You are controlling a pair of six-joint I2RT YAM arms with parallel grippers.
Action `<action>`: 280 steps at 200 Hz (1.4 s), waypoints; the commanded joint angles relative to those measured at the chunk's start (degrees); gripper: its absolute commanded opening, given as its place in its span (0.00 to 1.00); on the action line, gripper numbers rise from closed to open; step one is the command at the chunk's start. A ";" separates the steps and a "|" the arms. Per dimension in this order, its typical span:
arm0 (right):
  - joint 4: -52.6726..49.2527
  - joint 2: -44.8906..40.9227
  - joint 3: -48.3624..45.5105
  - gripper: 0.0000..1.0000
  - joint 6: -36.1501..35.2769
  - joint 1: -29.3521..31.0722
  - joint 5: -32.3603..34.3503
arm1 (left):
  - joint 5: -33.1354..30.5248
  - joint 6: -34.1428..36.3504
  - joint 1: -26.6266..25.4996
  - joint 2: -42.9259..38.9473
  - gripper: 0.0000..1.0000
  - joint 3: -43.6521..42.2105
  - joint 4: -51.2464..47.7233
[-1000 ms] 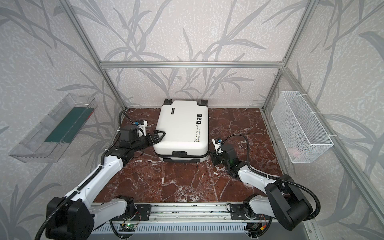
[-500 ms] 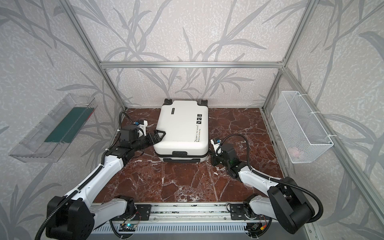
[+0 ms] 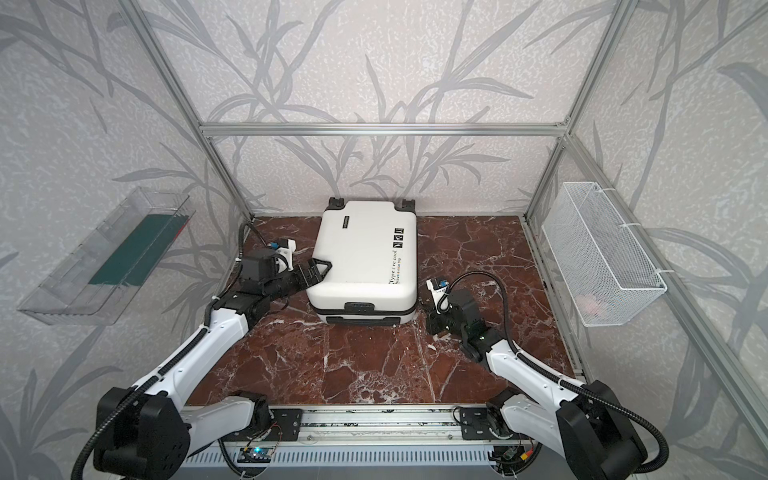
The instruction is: Pack the luggage
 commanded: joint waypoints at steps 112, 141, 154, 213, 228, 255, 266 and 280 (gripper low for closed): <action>-4.27 -4.12 -2.40 0.00 1.65 0.19 -5.07 | 0.62 0.55 -0.26 3.95 0.99 2.05 -0.33; -3.54 -3.19 -1.89 0.00 1.97 0.20 -4.83 | -5.12 3.40 -0.23 0.92 0.99 4.76 -7.28; -3.17 -2.63 -1.80 0.00 2.18 0.24 -5.05 | -8.10 4.22 -0.22 -1.48 0.99 5.18 -11.29; -2.31 -0.95 -0.86 0.00 2.58 0.17 -6.13 | -2.68 -0.27 -0.75 -15.51 0.91 -3.96 -19.92; -2.75 -0.59 -0.57 0.00 2.35 0.24 -6.37 | 0.81 -3.86 -1.75 -18.96 0.83 -8.85 -16.90; -3.74 -0.50 -0.21 0.00 1.92 0.21 -6.67 | 0.52 -7.95 -5.13 -22.38 0.69 -15.79 -12.28; -4.10 -0.50 -0.08 0.00 1.85 0.22 -6.62 | -0.04 -9.69 -6.64 -22.61 0.64 -18.19 -9.19; -4.65 -0.41 0.14 0.00 1.56 0.23 -6.79 | -1.55 -11.09 -8.82 -21.88 0.61 -20.67 -5.46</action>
